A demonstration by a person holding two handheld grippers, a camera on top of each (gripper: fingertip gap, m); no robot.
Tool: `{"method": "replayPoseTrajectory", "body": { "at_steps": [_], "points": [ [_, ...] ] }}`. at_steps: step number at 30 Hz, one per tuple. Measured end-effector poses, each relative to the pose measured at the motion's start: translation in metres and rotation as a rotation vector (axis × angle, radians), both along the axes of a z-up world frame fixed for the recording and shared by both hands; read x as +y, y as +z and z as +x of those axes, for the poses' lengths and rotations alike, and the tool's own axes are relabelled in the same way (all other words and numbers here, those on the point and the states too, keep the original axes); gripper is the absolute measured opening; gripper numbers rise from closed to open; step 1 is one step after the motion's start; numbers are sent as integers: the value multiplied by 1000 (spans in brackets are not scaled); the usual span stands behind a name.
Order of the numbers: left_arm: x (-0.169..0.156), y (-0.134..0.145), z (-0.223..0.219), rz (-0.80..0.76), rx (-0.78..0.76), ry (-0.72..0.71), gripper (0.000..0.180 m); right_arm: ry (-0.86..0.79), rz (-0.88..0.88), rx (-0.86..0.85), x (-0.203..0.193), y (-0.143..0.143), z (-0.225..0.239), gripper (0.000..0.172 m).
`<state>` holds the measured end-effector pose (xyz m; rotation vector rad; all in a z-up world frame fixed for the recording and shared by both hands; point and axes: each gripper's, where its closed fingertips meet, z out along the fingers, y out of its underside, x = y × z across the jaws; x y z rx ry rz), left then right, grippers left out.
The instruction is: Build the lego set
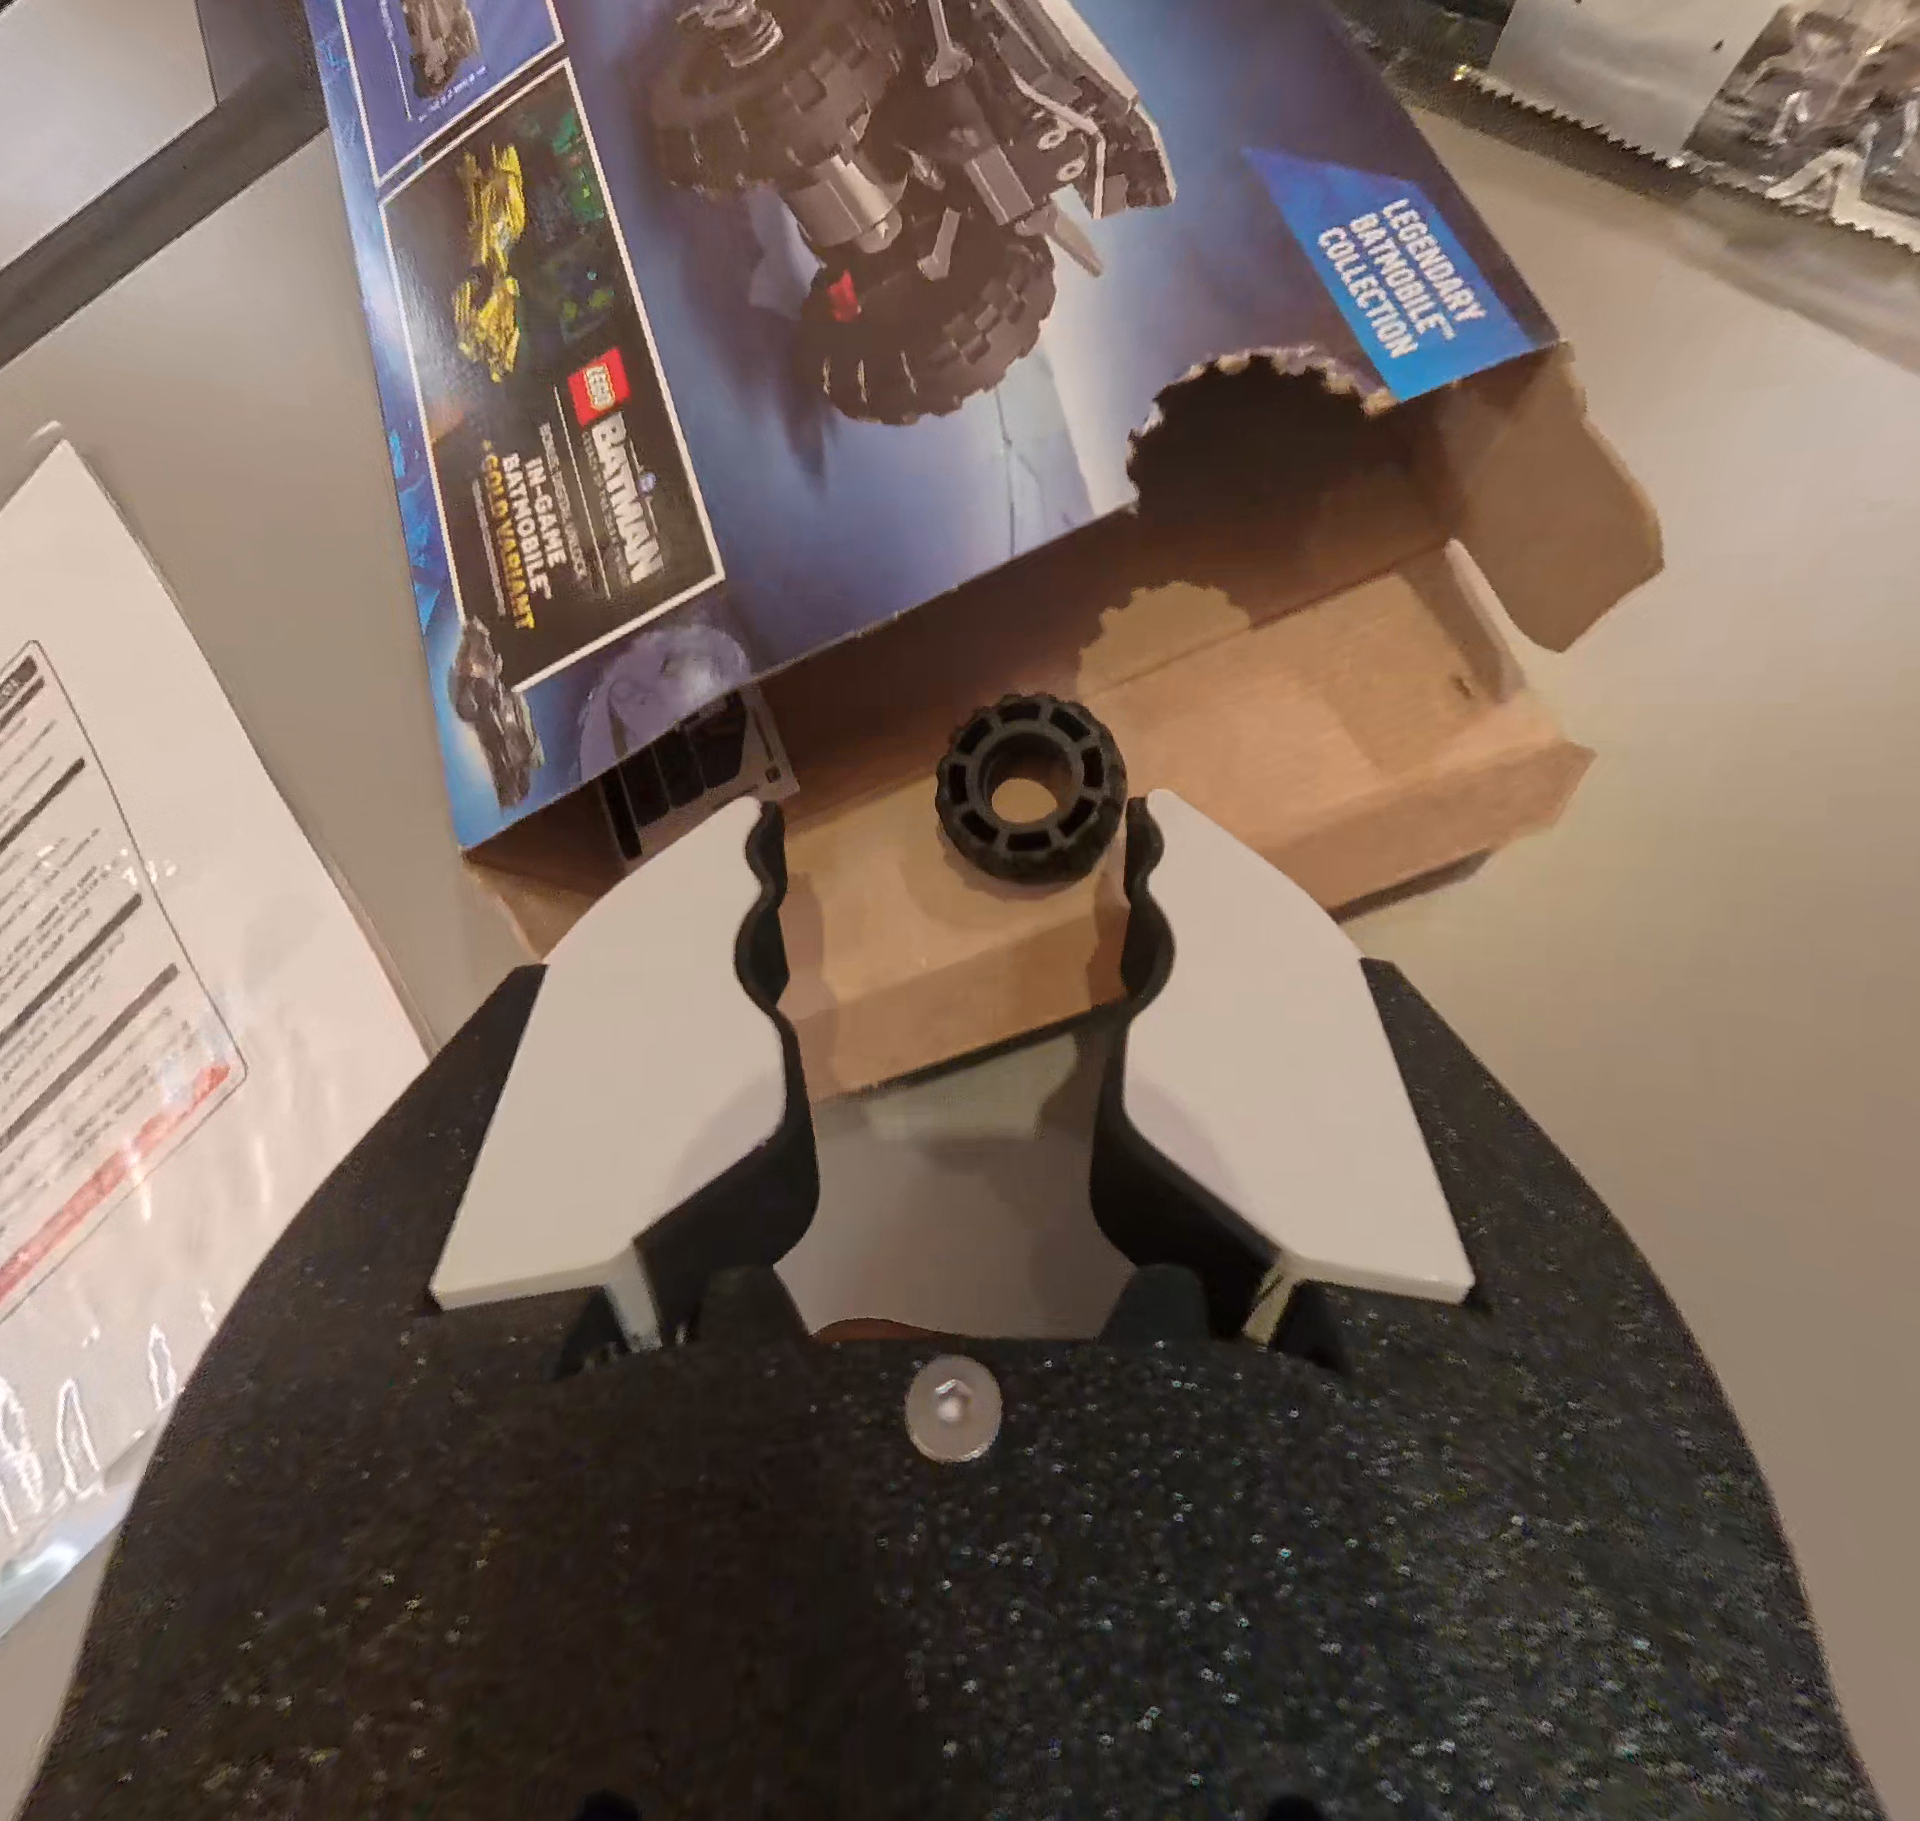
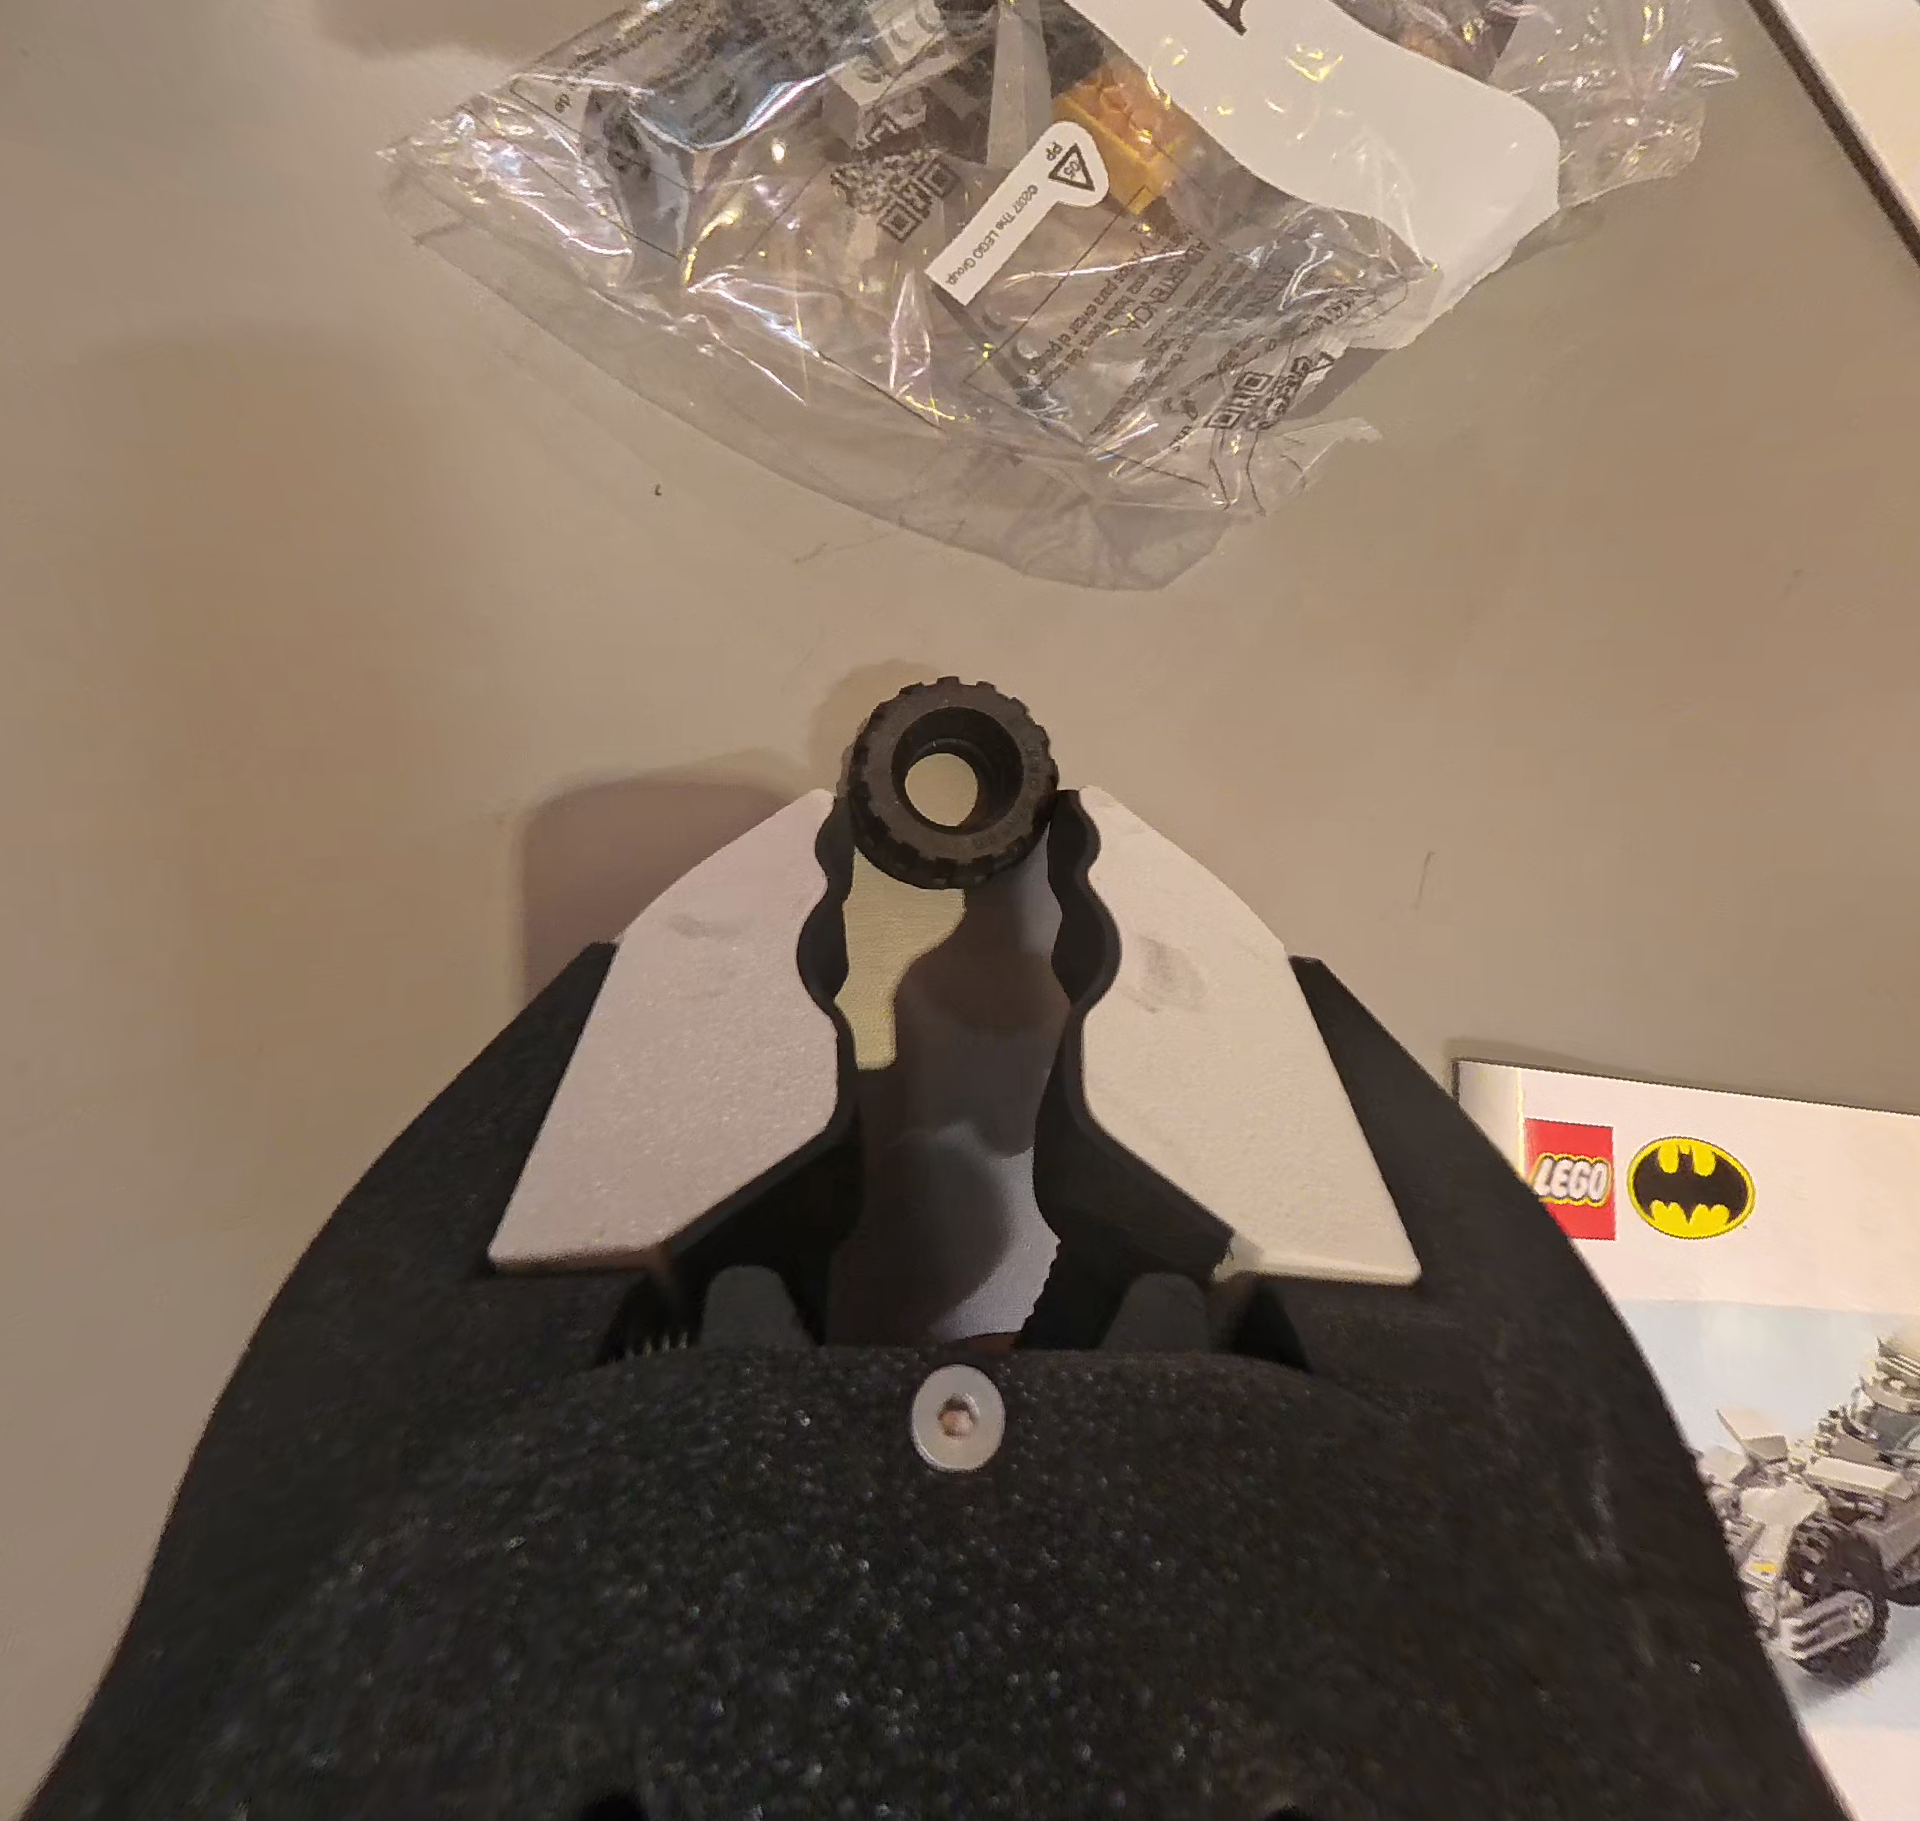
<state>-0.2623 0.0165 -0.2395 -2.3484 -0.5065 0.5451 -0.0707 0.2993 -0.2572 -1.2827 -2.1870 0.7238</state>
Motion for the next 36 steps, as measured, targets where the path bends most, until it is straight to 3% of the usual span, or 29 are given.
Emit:
{"method": "replayPoseTrajectory", "body": {
  "at_steps": [5,9,14,18,22,27,31,36],
  "points": [
    [-10,4,10,61,-17,-26,62,16,7,5,-10,3,2,36],
    [-21,10,16,113,3,-17,60,32,-49,103,-33,37,0,36],
    [-33,12,25,151,3,-3,59,212,-110,153,-124,67,-29,36],
    [-37,7,26,184,-4,7,58,357,48,161,-203,65,-77,37],
    [-39,16,24,233,45,21,58,369,142,137,-240,50,-130,37],
    [-36,31,19,263,58,-10,57,255,245,140,-231,33,-166,42],
    [-32,43,3,269,51,-21,58,237,151,138,-228,36,-160,55],
    [-31,60,-39,286,38,32,66,123,129,118,-186,46,-145,70]
  ]
}}
